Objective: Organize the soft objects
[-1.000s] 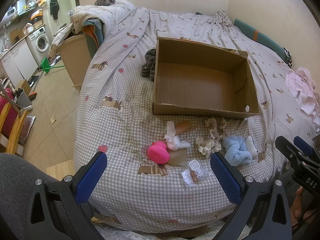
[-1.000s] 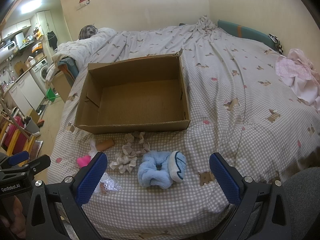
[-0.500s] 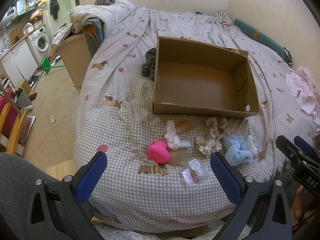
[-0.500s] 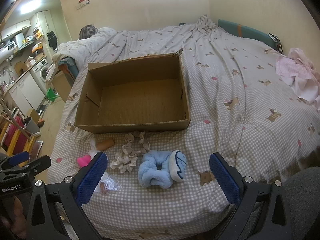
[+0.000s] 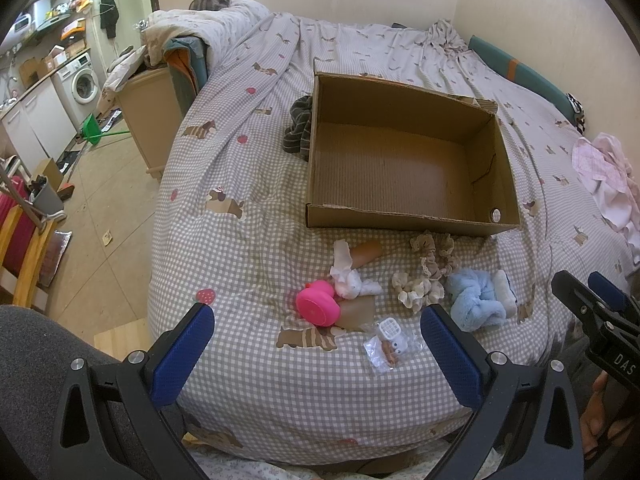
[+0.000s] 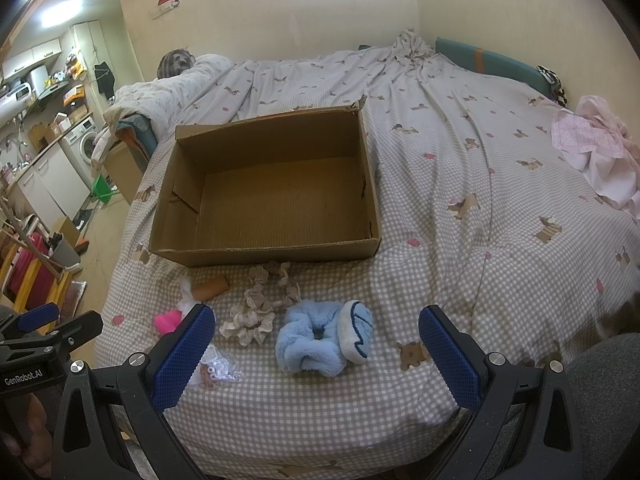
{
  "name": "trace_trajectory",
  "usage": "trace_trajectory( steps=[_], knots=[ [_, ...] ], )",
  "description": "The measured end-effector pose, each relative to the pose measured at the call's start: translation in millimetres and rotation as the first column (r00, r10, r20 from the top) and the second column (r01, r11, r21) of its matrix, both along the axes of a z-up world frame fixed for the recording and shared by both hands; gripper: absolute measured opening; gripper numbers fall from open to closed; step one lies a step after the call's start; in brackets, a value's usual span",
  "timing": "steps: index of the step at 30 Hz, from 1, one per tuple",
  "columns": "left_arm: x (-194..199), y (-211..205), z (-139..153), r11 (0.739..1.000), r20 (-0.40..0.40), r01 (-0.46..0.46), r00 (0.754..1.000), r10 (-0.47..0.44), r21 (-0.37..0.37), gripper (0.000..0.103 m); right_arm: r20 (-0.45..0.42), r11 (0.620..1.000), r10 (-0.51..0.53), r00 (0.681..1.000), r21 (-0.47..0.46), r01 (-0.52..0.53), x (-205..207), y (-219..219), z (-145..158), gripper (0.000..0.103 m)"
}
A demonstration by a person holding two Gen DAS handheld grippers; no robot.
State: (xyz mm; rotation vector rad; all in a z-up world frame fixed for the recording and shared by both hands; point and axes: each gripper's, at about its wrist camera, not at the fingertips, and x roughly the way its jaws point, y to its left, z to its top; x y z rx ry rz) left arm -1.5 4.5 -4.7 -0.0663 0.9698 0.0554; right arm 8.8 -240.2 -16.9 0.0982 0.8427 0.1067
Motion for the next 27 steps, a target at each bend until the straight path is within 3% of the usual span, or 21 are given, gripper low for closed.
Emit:
trace_trajectory(
  steps=[27],
  knots=[
    [1.3,-1.3,-0.9,1.0,-0.002,-0.001,1.0,0.001,0.002,0.103,-0.003,1.0,0.0,1.0,0.002,0.0,-0.1,-0.4,0.2,0.103]
  ],
)
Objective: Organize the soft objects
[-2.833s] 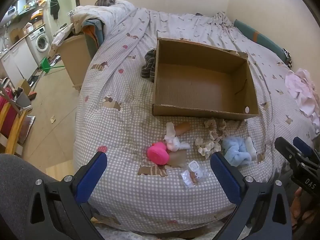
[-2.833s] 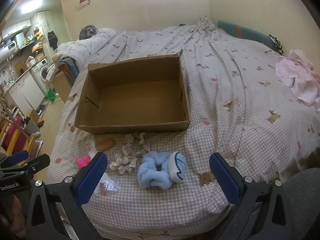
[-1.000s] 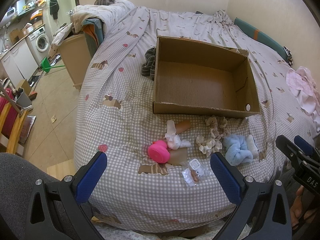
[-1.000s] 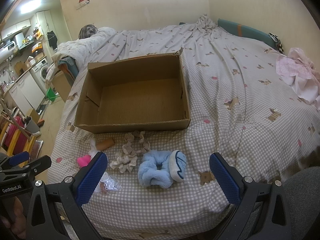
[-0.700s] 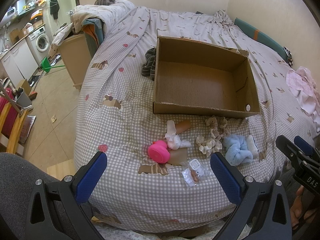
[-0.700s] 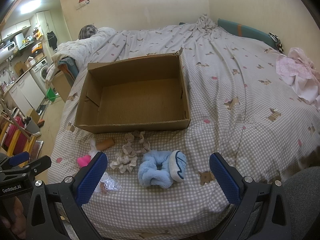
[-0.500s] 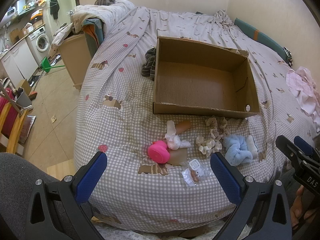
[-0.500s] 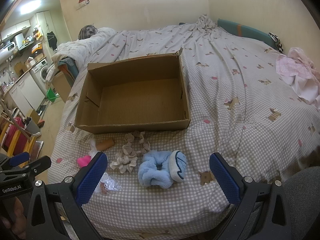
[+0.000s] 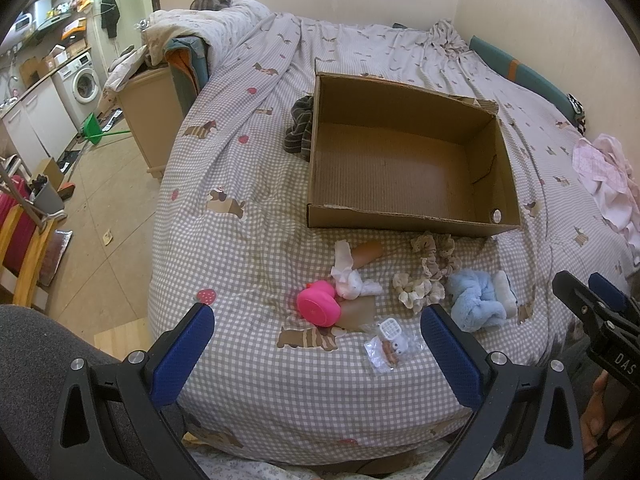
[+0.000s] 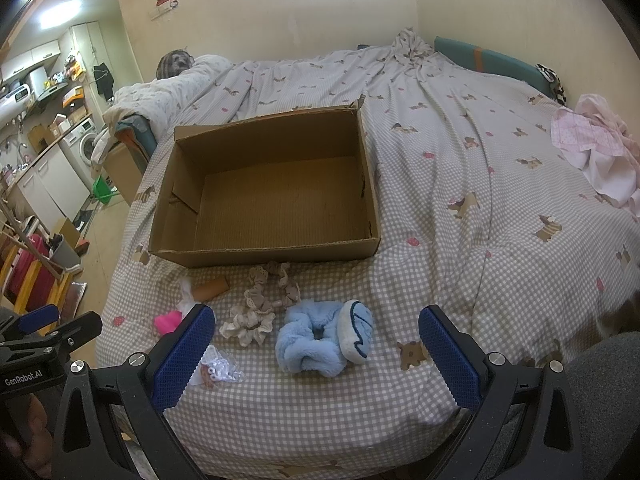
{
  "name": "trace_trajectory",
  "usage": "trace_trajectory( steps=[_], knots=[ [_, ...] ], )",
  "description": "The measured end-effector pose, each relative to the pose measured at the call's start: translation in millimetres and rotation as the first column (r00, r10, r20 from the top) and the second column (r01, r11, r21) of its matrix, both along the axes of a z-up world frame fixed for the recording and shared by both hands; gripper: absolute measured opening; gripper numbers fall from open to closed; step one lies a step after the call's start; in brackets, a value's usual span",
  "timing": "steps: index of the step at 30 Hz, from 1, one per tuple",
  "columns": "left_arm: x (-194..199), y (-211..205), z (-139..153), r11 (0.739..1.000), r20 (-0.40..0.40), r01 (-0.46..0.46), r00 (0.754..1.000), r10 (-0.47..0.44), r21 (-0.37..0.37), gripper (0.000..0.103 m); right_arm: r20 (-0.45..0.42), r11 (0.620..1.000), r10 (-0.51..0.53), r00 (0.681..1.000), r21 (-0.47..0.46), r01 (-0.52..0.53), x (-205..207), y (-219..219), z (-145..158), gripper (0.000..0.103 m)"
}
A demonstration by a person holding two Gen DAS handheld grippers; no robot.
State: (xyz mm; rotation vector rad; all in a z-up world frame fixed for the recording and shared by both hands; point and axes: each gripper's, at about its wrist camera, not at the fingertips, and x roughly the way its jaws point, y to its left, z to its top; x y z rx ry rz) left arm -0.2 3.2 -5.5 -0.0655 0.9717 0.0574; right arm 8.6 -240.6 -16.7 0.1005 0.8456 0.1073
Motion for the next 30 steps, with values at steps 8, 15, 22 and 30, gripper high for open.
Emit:
trace_trajectory(
  steps=[8,15,22,30],
  knots=[
    [-2,0,-2,1.0,0.001,0.001,1.0,-0.001,0.004,0.103,0.0,1.0,0.003,1.0,-0.001,-0.003,1,0,0,0.103],
    [2,3,0,1.0,-0.017,0.006,1.0,-0.006,0.006,0.103,-0.026,0.999,0.0,1.0,0.038,0.001,1,-2,-2,0.103],
    [25,10,9,1.0,-0.074,-0.024,0.997,0.023,-0.009,0.103,-0.13,0.99,0.018,0.991,0.14,0.0,22,-11,4,0.103],
    [63,19,20,0.998,-0.096,-0.058,0.994,0.059,0.012,0.103,-0.27,0.993,0.061,0.961,0.113,-0.031,64,-15,-4,0.103]
  ],
)
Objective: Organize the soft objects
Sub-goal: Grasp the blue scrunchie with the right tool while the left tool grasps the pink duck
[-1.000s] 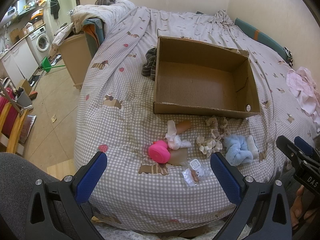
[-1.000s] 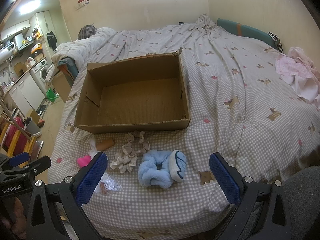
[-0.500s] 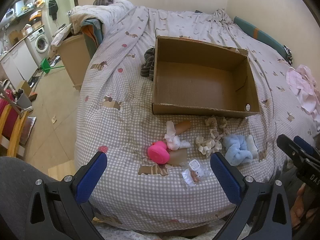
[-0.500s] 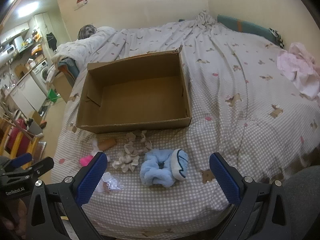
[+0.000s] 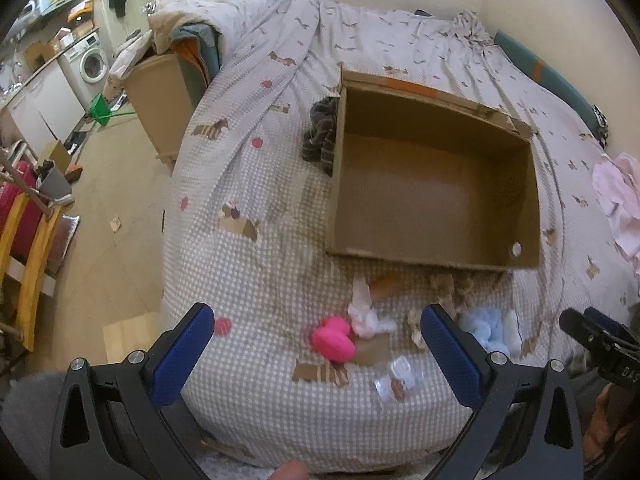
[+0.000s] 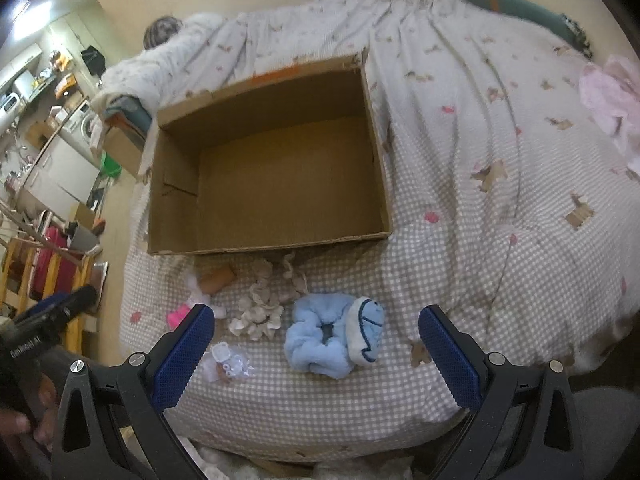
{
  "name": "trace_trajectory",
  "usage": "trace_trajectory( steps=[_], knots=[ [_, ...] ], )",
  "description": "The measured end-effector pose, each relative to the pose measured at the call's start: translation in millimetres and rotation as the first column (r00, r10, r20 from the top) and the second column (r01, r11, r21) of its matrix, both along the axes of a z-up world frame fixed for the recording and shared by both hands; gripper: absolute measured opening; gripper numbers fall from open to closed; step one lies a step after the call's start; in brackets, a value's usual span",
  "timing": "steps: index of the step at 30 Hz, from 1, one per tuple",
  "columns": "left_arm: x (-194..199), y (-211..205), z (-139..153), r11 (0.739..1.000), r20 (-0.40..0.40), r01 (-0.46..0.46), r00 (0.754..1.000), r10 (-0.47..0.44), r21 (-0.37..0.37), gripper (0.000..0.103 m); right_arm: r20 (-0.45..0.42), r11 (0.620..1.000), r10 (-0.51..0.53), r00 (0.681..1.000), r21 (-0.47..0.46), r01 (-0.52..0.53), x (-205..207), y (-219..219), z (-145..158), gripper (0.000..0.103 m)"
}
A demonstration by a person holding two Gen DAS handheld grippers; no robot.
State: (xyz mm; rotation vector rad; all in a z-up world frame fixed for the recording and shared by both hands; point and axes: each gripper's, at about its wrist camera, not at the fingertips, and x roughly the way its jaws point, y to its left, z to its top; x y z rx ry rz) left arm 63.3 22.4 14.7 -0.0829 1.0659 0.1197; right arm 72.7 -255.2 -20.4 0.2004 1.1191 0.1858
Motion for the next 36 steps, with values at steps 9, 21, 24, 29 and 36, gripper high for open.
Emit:
trace_trajectory(
  steps=[9,21,24,29,36],
  knots=[
    [12,17,-52,0.998,-0.103,-0.062,0.993,0.061,-0.012,0.103,-0.189,1.0,-0.004,0.982,-0.009,0.002,28,-5,-54,0.103],
    [19,31,-63,0.991,-0.137,-0.132,0.982,0.128,-0.017,0.103,-0.274,0.946,0.166,0.947,-0.225,-0.231,30,57,-110,0.103],
    [19,42,-68,0.984,-0.158,-0.176,0.973,0.171,-0.021,0.103,-0.266,0.92,0.179,0.947,-0.297,-0.256,30,68,-114,0.103],
    [22,41,-84,0.987,-0.211,-0.155,0.967,0.143,-0.041,0.102,-0.223,0.914,0.174,0.959,-0.327,-0.242,30,72,-112,0.052],
    [43,31,-123,0.978,-0.334,-0.148,0.938,0.092,-0.145,0.072,-0.183,0.967,0.069,0.981,-0.23,-0.111,27,26,-76,0.039]
  ],
)
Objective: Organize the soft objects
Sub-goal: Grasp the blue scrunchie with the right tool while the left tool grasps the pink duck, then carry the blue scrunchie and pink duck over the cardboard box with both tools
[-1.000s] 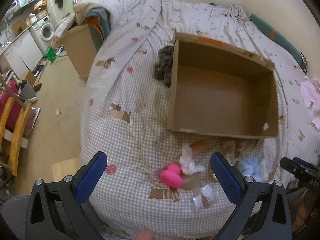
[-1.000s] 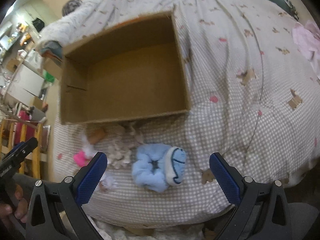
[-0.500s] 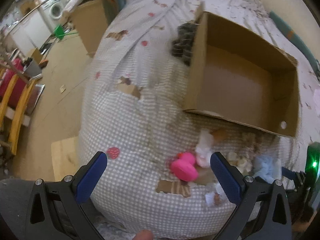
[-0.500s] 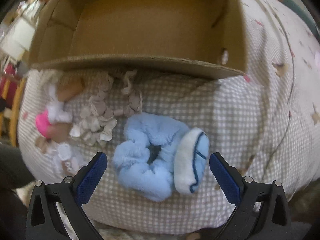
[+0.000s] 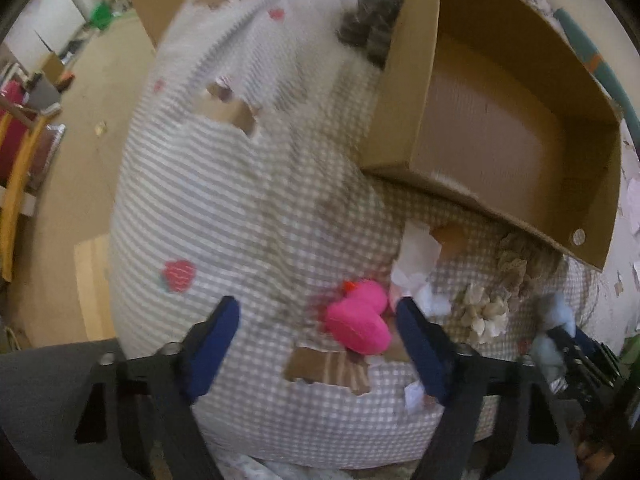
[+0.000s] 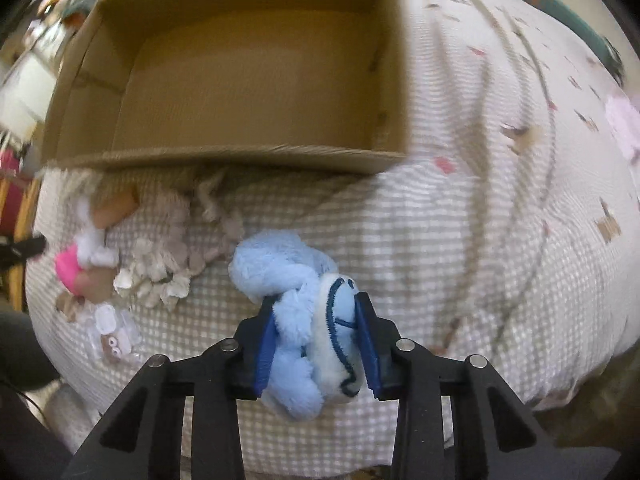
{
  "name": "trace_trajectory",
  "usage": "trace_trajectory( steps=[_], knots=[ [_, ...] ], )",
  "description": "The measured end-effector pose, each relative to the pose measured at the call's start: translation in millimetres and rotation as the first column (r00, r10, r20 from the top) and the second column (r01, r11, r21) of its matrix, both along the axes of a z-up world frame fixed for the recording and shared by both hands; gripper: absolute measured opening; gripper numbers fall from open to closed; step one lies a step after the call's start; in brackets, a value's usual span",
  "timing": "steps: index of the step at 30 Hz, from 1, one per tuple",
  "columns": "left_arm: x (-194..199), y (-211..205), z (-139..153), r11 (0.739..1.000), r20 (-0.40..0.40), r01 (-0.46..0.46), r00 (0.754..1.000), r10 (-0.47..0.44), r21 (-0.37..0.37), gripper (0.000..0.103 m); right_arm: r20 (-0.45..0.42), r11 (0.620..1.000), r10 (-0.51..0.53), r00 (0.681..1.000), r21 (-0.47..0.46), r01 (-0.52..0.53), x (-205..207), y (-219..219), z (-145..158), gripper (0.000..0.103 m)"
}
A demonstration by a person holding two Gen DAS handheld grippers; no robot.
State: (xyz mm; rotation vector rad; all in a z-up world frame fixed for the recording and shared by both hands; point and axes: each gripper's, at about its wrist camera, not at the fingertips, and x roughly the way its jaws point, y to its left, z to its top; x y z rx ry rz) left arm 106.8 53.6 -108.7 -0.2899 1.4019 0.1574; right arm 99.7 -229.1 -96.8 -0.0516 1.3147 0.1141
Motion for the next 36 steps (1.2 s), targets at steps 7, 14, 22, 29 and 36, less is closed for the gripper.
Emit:
trace_trajectory(
  steps=[7,14,22,29,36],
  knots=[
    [10,-12,-32,0.997,-0.071,-0.009,0.997,0.004,-0.075,0.041,0.05,0.992,-0.106,0.993,0.078,0.102,-13,-44,16,0.039],
    [9,-5,-36,0.998,-0.03,-0.023,0.999,0.022,-0.052,0.037,0.088,0.989,-0.091,0.992,0.124,0.08,-15,-61,26,0.039],
    [1,17,-29,0.993,-0.006,-0.085,0.996,0.086,0.083,0.037,0.086,0.986,-0.089,0.992,0.149,0.076,-17,-51,21,0.039],
    [-9,22,14,0.99,0.134,-0.056,0.99,0.038,0.131,0.036,0.113,0.979,-0.085,0.99,0.192,0.063,-18,-48,26,0.039],
    [-20,1,32,0.986,0.179,-0.028,0.984,-0.003,0.167,0.036,0.125,0.976,-0.061,0.99,0.217,0.032,-18,-42,30,0.039]
  ],
)
